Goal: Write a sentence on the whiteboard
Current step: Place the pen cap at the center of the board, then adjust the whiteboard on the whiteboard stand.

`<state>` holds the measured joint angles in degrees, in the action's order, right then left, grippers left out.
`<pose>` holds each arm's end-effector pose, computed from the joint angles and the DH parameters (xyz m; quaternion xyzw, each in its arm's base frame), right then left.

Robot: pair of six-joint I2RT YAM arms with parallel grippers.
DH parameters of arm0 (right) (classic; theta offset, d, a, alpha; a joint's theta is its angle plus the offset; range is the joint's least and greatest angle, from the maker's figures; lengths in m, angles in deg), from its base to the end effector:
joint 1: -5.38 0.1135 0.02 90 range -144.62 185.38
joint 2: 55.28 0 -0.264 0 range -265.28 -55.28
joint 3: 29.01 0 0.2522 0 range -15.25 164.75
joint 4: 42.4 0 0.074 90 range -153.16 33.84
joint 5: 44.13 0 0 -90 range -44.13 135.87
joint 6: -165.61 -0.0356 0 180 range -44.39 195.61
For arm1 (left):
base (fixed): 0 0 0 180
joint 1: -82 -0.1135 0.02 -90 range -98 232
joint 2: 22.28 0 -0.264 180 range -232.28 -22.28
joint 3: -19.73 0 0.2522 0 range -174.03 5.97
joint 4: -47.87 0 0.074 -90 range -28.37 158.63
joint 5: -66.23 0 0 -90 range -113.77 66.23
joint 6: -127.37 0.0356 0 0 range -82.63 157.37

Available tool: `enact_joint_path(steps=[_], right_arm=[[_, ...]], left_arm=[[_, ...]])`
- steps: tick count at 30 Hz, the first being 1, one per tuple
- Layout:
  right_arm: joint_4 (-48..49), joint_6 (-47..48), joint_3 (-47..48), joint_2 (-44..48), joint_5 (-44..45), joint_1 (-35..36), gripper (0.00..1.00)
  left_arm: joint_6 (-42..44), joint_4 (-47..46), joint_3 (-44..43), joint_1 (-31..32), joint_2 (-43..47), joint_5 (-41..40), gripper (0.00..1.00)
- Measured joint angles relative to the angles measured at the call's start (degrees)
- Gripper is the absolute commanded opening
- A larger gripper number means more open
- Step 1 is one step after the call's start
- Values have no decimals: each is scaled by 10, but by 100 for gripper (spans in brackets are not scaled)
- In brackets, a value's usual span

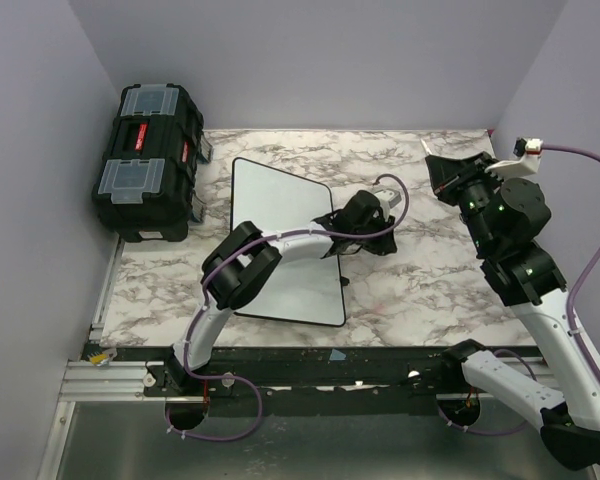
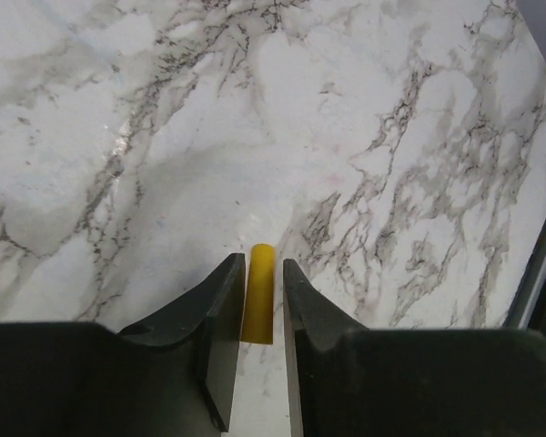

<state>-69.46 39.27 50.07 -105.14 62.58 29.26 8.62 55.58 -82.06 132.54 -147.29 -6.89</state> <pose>0.1668 0.0627 0.4425 0.1785 0.6709 0.2703 0.6671 0.3072 -0.3895 0.1748 0.2337 0.8314 -0.4094 0.2940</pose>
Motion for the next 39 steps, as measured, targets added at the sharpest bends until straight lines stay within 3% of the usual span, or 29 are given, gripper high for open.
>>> enact_joint_path(steps=[11, 19, 32, 36, 39], right_arm=[[-1, 0, -3, 9, 8, 0, 1], [-2, 4, -3, 15, 13, 0, 1], [-1, 12, -3, 17, 7, 0, 1], [0, 13, -3, 13, 0, 0, 1], [2, 14, -3, 9, -8, 0, 1]], left_arm=[[5, -3, -5, 17, -6, 10, 36], [12, -3, 30, 25, 18, 21, 52], [58, 124, 57, 8, 261, -64, 69], [59, 176, 71, -33, 325, -109, 70], [58, 209, 103, -101, 378, -134, 71]])
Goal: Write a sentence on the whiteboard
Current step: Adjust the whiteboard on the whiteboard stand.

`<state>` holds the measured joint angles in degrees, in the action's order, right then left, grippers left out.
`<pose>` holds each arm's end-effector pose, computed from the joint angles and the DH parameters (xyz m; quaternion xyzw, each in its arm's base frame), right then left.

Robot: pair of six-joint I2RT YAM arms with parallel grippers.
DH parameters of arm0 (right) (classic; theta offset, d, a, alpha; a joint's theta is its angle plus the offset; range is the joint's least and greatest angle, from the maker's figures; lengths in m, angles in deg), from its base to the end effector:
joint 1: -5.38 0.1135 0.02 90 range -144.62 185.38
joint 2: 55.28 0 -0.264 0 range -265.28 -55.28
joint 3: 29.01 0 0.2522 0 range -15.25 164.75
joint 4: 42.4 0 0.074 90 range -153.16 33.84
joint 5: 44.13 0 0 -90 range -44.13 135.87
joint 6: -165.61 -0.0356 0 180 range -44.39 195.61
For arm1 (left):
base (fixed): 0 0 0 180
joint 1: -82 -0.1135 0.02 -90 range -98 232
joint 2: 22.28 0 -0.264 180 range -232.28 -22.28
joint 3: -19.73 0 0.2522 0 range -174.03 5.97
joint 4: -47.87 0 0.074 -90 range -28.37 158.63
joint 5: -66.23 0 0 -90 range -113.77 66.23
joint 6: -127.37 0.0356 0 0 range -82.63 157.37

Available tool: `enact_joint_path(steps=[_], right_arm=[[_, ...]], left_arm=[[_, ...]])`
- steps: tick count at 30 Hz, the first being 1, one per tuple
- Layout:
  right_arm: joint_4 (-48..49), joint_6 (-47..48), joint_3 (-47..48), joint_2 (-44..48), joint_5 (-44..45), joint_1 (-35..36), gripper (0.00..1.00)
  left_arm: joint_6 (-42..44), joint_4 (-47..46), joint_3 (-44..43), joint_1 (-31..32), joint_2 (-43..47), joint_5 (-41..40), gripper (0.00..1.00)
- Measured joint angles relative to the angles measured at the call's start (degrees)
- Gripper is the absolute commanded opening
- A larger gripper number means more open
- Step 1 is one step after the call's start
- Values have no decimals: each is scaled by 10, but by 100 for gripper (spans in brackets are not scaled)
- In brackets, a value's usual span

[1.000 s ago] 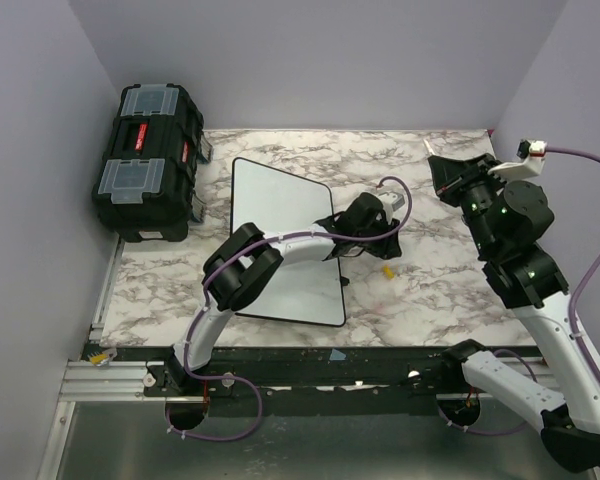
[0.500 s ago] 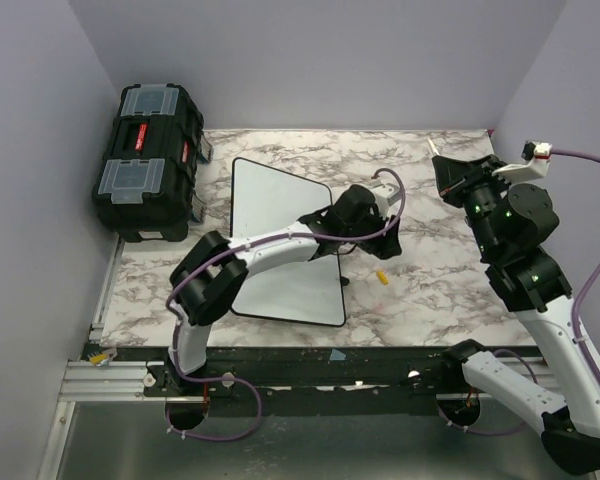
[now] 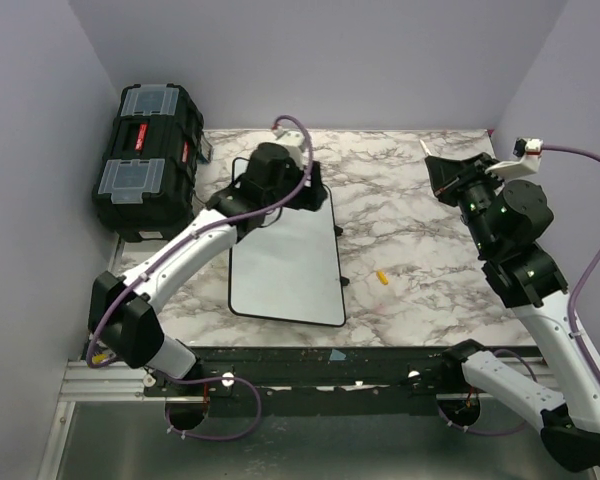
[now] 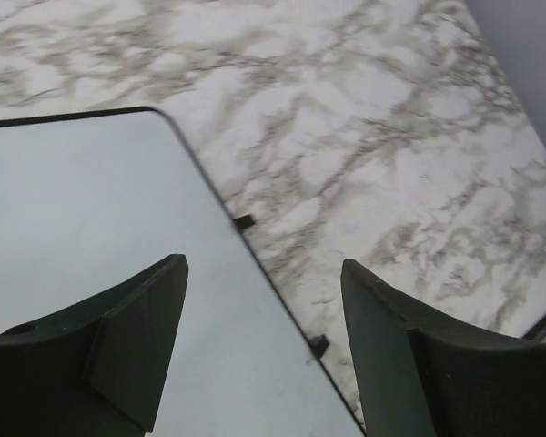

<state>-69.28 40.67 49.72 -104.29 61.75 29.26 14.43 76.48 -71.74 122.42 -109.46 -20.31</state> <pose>0.1630 0.0615 0.4432 0.1654 0.6699 0.2694 0.6718 0.2714 -0.2340 0.3509 0.1438 0.8276 -0.3063 0.4480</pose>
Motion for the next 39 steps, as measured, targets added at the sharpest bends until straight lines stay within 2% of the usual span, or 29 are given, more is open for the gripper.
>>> enact_joint_path(steps=[7, 14, 17, 26, 30, 39], right_arm=[[2, 0, 0, -8, -23, 0, 1], [2, 0, 0, -10, -40, 0, 1], [2, 0, 0, -11, -46, 0, 1], [2, 0, 0, -15, -53, 0, 1], [1, 0, 0, -17, -53, 0, 1], [1, 0, -5, -17, -53, 0, 1]], left_arm=[[10, 78, 16, -153, 52, -65, 75], [6, 94, 58, -252, 72, -71, 75], [-1, 101, 71, -285, 71, -66, 71], [-17, 79, 87, -306, 55, -2, 51], [-21, 72, 82, -306, 28, 21, 45], [-26, 62, 77, -306, -2, 52, 39]])
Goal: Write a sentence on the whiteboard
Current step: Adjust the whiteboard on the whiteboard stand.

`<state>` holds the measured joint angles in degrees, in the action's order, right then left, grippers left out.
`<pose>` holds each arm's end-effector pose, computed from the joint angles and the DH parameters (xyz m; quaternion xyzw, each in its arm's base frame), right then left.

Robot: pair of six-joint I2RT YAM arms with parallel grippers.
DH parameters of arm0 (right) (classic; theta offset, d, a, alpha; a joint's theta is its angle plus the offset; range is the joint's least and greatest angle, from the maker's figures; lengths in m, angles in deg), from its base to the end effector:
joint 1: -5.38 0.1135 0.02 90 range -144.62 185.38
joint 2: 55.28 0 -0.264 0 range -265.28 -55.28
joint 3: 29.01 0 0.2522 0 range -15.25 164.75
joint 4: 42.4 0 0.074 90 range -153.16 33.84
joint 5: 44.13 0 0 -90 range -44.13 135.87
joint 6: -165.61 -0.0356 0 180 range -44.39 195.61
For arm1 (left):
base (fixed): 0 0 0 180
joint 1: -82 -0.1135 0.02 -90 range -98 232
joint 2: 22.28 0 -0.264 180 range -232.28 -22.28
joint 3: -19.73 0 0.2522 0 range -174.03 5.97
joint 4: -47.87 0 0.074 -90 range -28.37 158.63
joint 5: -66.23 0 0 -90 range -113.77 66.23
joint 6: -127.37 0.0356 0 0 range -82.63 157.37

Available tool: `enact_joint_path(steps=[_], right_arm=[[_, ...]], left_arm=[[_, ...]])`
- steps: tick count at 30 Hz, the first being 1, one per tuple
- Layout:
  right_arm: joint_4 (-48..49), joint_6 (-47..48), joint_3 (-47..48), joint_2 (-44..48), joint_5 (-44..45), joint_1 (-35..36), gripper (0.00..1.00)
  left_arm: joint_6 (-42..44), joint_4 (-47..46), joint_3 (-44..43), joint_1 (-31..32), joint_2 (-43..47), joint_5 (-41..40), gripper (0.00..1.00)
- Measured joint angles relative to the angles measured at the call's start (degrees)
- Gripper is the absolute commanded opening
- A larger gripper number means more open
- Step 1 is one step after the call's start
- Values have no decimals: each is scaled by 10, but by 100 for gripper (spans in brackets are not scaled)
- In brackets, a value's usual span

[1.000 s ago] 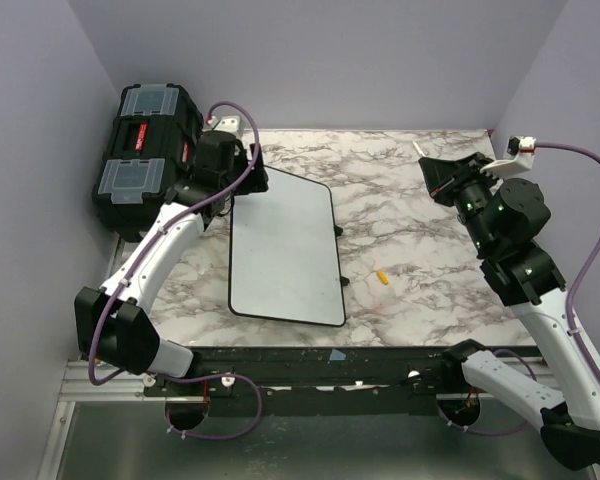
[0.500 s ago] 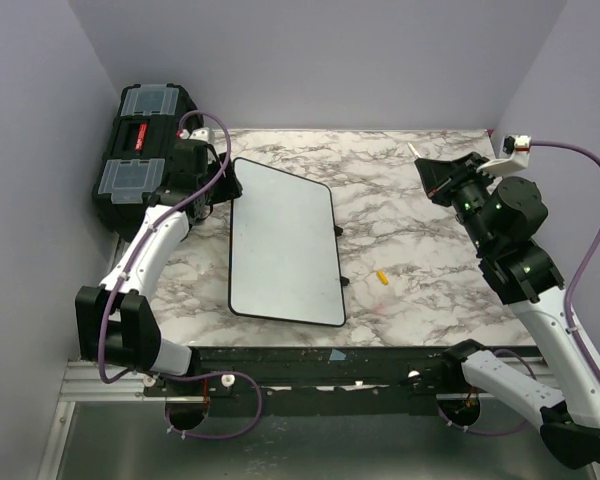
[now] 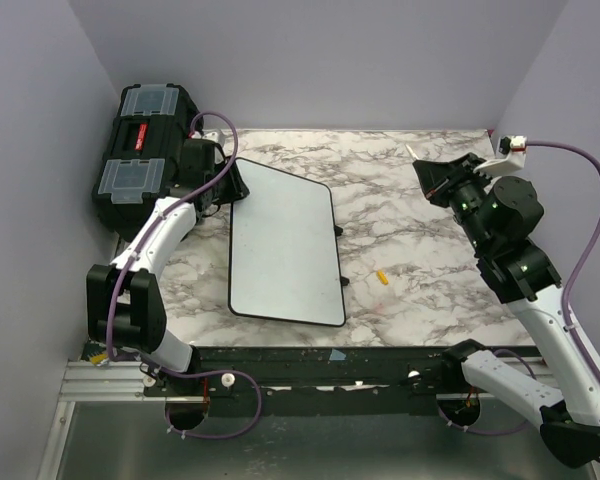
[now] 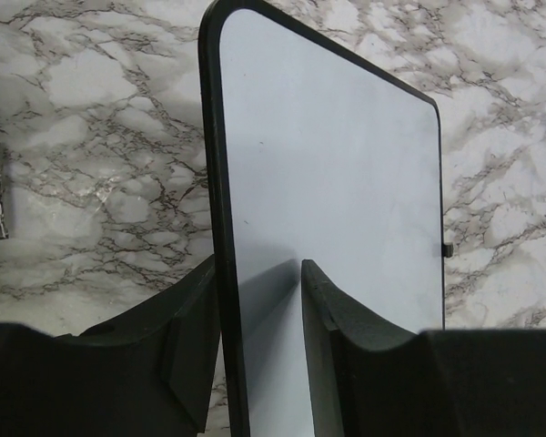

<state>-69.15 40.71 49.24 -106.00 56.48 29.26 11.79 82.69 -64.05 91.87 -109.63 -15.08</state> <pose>0.1723 0.0691 0.4359 0.1327 0.6897 0.2913 0.6495 0.3391 -0.0645 0.2937 -0.0900 0.8938 -0.1971 0.3927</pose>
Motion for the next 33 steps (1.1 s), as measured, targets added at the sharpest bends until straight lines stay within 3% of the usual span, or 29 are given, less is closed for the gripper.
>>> enact_joint_path(steps=[14, 33], right_arm=[[-2, 1, -7, 0, 1, 0, 1], [-3, 11, -12, 11, 9, 0, 1]], left_arm=[[5, -31, -60, 23, -57, 57, 33], [29, -22, -286, 122, -211, 150, 15]])
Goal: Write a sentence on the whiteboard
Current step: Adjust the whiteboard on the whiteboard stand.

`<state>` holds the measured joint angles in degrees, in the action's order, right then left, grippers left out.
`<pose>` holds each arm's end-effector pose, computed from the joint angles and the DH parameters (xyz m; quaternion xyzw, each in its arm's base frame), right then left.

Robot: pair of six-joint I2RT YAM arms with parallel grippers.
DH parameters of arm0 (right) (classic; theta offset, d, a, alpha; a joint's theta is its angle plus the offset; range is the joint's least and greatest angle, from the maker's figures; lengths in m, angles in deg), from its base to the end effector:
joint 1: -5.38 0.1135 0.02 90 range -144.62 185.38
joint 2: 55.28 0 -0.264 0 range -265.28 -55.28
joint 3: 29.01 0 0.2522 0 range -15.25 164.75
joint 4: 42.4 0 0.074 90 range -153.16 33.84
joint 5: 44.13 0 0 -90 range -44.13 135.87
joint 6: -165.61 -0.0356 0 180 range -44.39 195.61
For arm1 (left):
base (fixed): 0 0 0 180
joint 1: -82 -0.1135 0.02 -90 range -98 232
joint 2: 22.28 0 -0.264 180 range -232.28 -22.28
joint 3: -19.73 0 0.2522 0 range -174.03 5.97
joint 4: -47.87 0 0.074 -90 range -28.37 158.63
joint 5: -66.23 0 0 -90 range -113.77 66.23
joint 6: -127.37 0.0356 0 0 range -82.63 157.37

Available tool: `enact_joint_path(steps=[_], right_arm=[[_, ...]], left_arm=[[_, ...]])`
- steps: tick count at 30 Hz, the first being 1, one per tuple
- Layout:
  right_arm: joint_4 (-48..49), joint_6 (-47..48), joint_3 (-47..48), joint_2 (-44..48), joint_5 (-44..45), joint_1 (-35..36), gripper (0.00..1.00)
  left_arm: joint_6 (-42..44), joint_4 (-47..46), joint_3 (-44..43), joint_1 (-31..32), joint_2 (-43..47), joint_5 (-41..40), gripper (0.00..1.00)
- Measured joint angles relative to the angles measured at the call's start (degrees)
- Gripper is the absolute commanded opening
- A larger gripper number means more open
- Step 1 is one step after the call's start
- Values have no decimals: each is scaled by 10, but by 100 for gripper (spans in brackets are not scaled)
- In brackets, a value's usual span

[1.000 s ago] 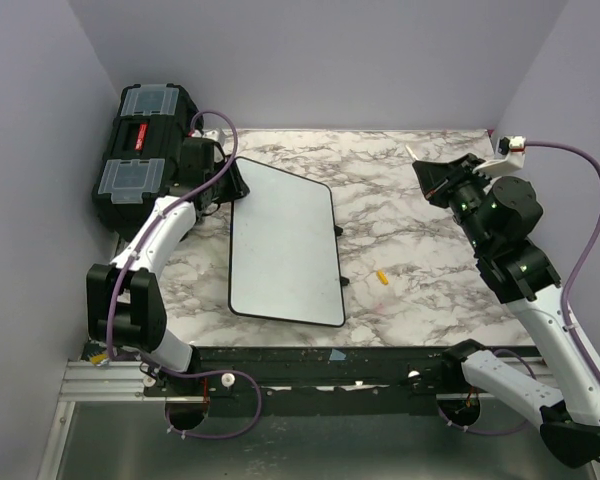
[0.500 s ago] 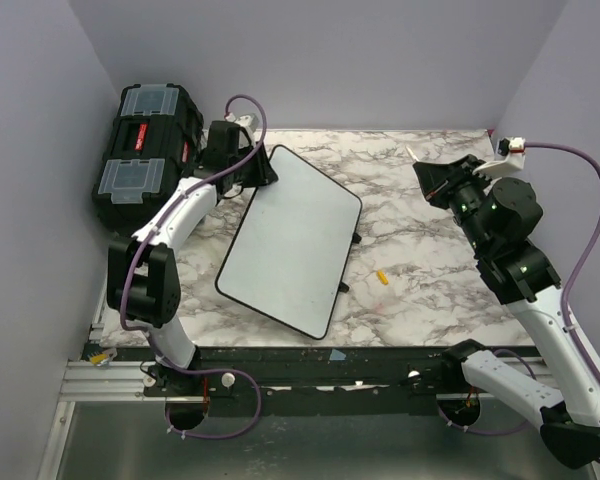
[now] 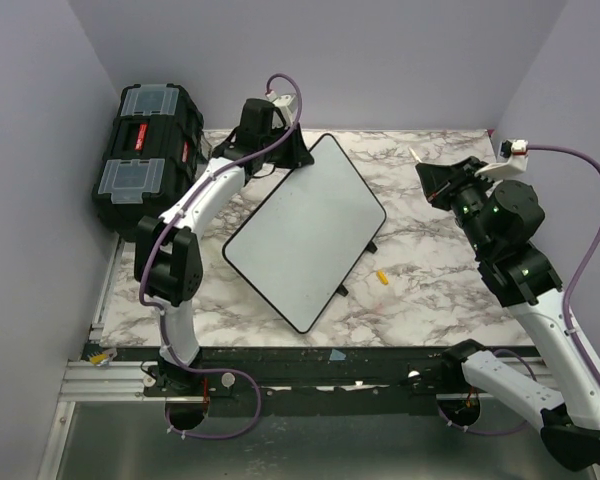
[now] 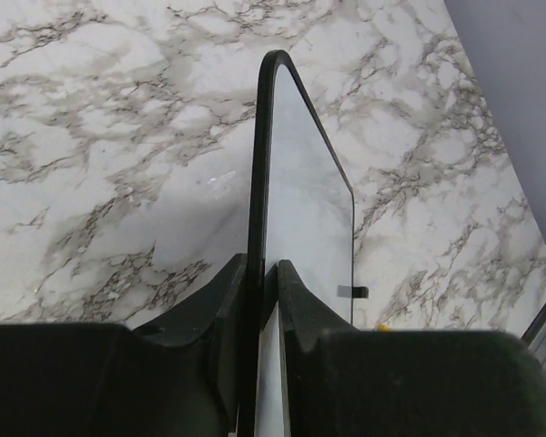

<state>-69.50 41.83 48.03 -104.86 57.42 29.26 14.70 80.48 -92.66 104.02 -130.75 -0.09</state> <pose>0.1688 0.0670 0.4315 0.1316 0.6925 0.2782 0.6525 0.4107 -0.1815 0.3300 0.0998 0.8425 -0.3530 0.3944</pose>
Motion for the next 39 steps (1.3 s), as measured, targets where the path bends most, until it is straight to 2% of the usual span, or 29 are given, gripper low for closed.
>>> enact_joint_path(steps=[15, 23, 31, 39], right_arm=[[-1, 11, -1, 10, 16, 0, 1], [-6, 18, -1, 16, 24, 0, 1], [-17, 19, -1, 19, 26, 0, 1], [-18, 19, -1, 20, 26, 0, 1]], left_arm=[[-23, 19, -162, 28, -115, 62, 10], [-31, -3, -172, 38, -133, 119, 10], [-29, -12, -220, 63, -173, 182, 11], [-43, -24, -225, 70, -178, 189, 9]])
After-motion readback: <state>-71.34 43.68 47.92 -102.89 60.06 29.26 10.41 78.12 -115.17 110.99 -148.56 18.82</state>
